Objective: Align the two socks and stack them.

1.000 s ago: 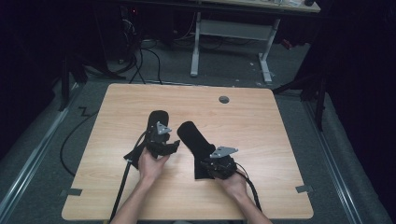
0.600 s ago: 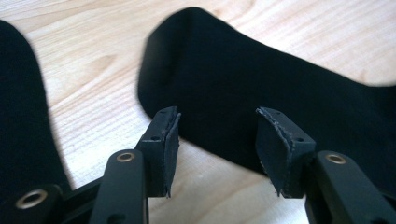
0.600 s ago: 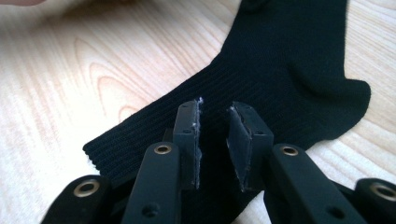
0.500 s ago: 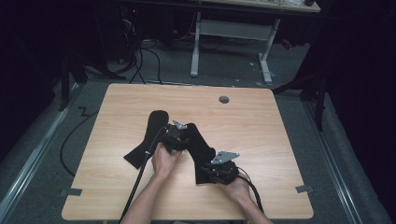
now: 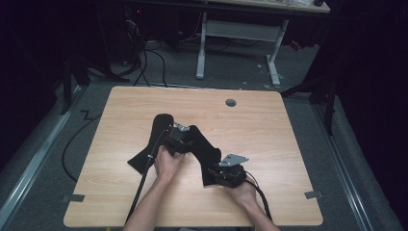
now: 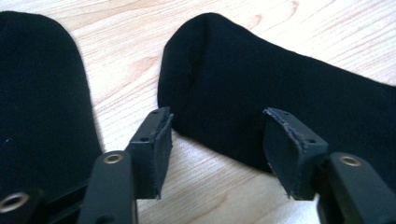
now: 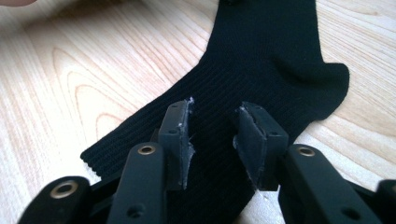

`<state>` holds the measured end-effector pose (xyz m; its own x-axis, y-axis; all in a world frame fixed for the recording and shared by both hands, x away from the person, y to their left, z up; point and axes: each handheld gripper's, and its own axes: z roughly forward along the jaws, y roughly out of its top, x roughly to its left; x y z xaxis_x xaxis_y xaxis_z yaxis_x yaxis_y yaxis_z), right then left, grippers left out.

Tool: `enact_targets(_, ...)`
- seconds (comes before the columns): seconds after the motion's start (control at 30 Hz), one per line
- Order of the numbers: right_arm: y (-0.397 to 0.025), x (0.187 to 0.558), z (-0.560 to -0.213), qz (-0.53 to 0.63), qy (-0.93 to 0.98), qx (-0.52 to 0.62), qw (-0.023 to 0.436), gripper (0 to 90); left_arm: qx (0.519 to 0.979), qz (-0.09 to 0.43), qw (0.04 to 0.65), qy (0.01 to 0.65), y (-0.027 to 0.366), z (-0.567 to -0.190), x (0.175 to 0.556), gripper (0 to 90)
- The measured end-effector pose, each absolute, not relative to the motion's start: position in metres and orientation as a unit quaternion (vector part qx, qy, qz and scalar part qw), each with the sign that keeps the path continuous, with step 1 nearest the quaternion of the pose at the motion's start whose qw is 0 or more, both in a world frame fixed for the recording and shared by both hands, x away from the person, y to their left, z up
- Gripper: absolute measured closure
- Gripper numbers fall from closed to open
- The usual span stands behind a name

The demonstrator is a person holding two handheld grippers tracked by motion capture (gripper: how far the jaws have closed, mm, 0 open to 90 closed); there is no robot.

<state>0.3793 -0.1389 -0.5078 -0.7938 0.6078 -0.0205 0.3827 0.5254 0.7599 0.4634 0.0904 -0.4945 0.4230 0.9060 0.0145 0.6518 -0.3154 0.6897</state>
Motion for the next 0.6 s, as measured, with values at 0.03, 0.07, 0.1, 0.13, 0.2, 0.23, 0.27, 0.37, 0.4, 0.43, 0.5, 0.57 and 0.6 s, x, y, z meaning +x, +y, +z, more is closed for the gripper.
enact_targets(0.03,-0.138,0.379,-0.507,0.392,0.862,0.287,0.148,61.5,0.784,0.206,0.314,0.494,0.091,-0.494,0.462,41.1)
enact_targets(0.07,-0.138,0.378,-0.507,0.393,0.86,0.287,0.153,60.8,0.784,0.206,0.318,0.492,0.091,-0.494,0.46,40.8)
enact_targets(0.1,-0.139,0.377,-0.506,0.394,0.859,0.287,0.156,61.5,0.784,0.204,0.321,0.49,0.093,-0.493,0.459,40.6)
enact_targets(0.13,-0.14,0.377,-0.505,0.399,0.857,0.287,0.154,62.3,0.782,0.203,0.326,0.491,0.094,-0.493,0.457,40.3)
enact_targets(0.2,-0.142,0.377,-0.503,0.404,0.854,0.289,0.152,62.6,0.781,0.199,0.335,0.488,0.096,-0.49,0.454,40.0)
enact_targets(0.23,-0.143,0.377,-0.501,0.408,0.853,0.289,0.149,63.1,0.784,0.197,0.339,0.481,0.097,-0.485,0.451,39.8)
enact_targets(0.27,-0.143,0.377,-0.501,0.408,0.853,0.289,0.149,63.1,0.784,0.197,0.339,0.481,0.097,-0.485,0.451,39.8)
enact_targets(0.37,-0.148,0.377,-0.5,0.418,0.848,0.293,0.145,67.7,0.792,0.202,0.343,0.462,0.101,-0.477,0.443,39.7)
enact_targets(0.4,-0.148,0.377,-0.5,0.418,0.848,0.293,0.145,67.7,0.792,0.202,0.343,0.462,0.101,-0.477,0.443,39.7)
enact_targets(0.43,-0.151,0.378,-0.498,0.425,0.845,0.29,0.146,73.9,0.795,0.204,0.346,0.455,0.105,-0.474,0.439,39.9)
enact_targets(0.5,-0.154,0.378,-0.496,0.432,0.841,0.289,0.149,79.6,0.796,0.206,0.345,0.452,0.107,-0.472,0.438,40.9)
enact_targets(0.57,-0.156,0.377,-0.495,0.436,0.839,0.289,0.149,81.4,0.797,0.21,0.344,0.449,0.112,-0.469,0.434,41.1)
enact_targets(0.6,-0.158,0.377,-0.495,0.437,0.838,0.289,0.151,82.4,0.795,0.209,0.348,0.451,0.115,-0.468,0.433,41.1)
